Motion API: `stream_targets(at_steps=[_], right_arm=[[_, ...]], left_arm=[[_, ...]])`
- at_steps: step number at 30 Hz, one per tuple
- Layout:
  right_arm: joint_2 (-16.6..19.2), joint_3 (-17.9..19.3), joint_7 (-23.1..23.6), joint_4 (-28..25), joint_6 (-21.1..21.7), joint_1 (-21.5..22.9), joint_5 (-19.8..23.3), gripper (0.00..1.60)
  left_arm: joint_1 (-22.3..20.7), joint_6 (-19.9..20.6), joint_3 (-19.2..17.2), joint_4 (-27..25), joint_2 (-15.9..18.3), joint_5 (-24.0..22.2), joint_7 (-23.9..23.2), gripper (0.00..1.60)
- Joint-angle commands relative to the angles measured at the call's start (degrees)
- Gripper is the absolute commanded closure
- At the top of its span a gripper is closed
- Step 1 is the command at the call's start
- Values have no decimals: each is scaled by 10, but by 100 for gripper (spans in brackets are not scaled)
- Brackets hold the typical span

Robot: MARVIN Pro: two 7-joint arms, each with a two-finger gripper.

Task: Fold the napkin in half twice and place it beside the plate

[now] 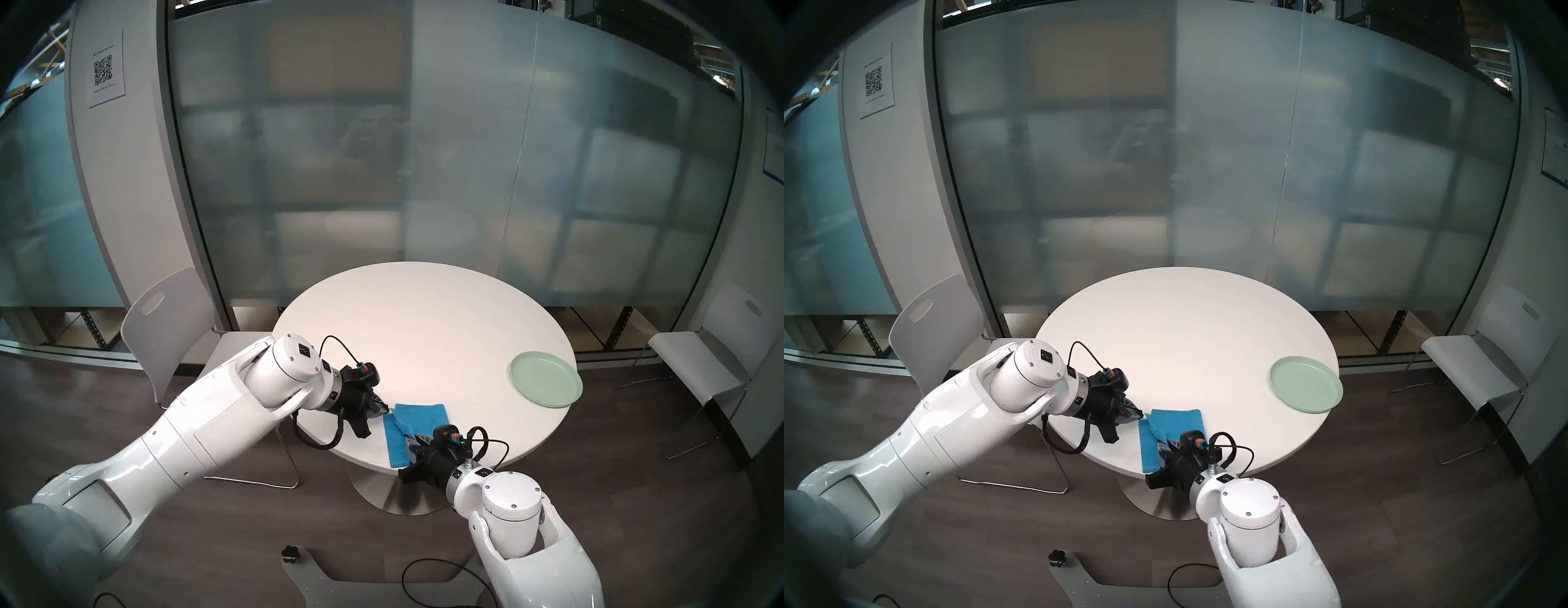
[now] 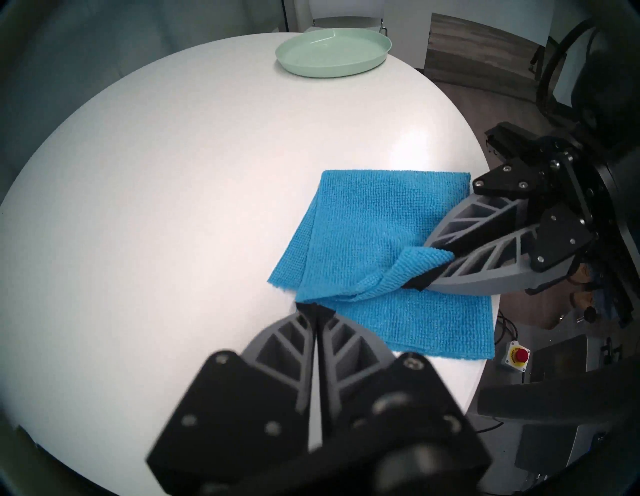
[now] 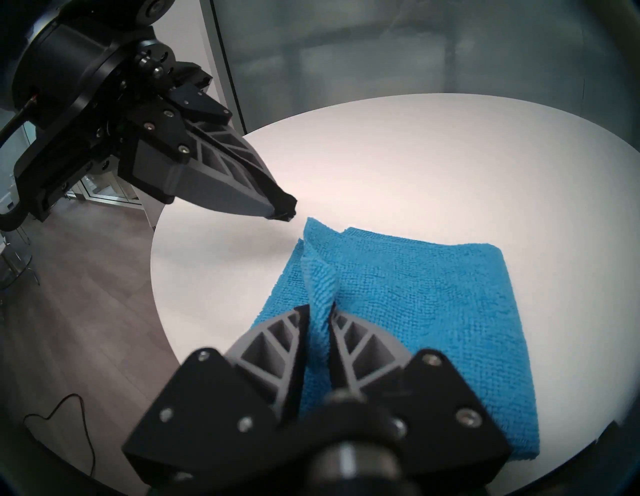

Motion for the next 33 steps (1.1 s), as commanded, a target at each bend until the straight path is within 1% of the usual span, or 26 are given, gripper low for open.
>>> stream_targets(at_steps=[1,5,12,16,19,22,26,27,31,32,33], right_arm=[[0,0,1,-20,3,-4,1,98],[-1,0,2,-22,5,-5,1,97],[-2,0,3,-23,6,-6,0,97],[-1,1,4,-23,8,-6,1,95],[-1,1,5,-27,10,-10,1,92],[0,1,6,-30,11,-12,1,91],[0,1,6,-37,13,-17,1,89],[0,1,6,-40,13,-21,1,84],[2,3,6,-42,11,-27,1,80],[2,3,6,-44,11,-29,1,73],[3,4,7,-49,12,-34,1,53]], left_arm=[[-26,-7,15,15,-37,4,-7,123],[-31,-13,27,31,-48,5,-7,123],[-35,-17,36,47,-56,6,-7,124],[-38,-18,40,52,-57,9,-8,125],[-38,-20,43,55,-56,13,-8,132],[-36,-21,44,55,-54,16,-8,135],[-33,-21,44,52,-52,17,-8,136],[-31,-19,44,48,-50,18,-9,136],[-28,-17,43,44,-47,18,-10,137],[-27,-17,43,43,-47,18,-10,138],[-26,-17,43,42,-46,18,-10,141]])
